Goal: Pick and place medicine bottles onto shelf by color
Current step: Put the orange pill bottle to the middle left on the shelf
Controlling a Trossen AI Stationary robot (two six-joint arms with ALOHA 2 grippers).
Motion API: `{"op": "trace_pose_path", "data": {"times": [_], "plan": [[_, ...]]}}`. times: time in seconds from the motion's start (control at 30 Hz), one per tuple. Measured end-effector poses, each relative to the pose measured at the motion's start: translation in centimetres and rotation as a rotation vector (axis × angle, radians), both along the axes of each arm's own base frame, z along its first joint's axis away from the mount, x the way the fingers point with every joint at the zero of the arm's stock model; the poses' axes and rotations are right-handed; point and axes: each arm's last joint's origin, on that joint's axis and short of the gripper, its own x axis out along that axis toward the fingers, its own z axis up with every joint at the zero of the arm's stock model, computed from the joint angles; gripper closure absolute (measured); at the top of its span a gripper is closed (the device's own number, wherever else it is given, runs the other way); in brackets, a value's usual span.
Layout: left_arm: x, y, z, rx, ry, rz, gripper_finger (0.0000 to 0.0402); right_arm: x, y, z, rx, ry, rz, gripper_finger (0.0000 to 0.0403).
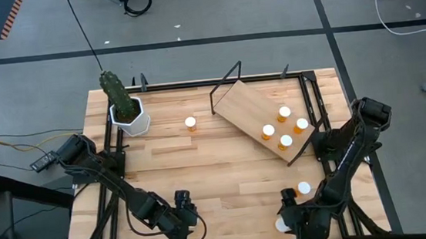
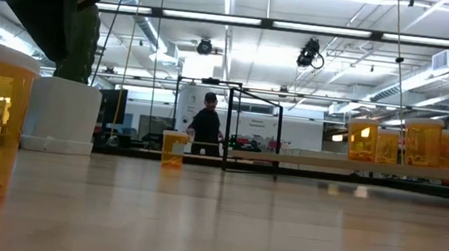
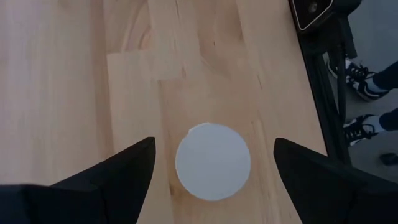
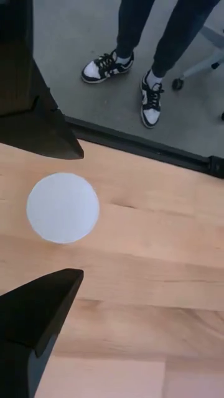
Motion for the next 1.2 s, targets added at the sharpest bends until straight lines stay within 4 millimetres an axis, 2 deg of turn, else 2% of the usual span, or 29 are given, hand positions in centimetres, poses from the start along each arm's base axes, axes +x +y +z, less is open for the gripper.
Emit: {"op": "trace_pose_path", "data": {"times": [0.2, 0.4, 0.63, 0.97, 1.2], "plan": [[0.0, 0.0, 0.0, 0.020, -0.001, -0.025, 0.0067, -0.5, 0.2, -1.1, 0.032, -0.032, 0.060, 0.0077], [0.0, 0.0, 0.0, 0.030, -0.002, -0.040, 0.0067, -0.8, 0.3, -1.3, -0.020, -0.067, 0.138, 0.0068], [0.4, -0.3, -1.5, 0.049, 0.024, -0.048, 0.0067, -0.6, 0.1, -1.5, -0.089, -0.113, 0.144, 0.0067], [1.0, 0.0, -2.2, 0.068, 0.034, -0.047, 0.0067, -1.1, 0.6, -1.7, -0.088, -0.112, 0.172, 0.0067], [1.4, -0.1, -3.4, 0.058, 0.065, -0.049, 0.0067, -1.6, -0.1, -3.2, -0.055, -0.083, 0.140, 0.0067]]}}
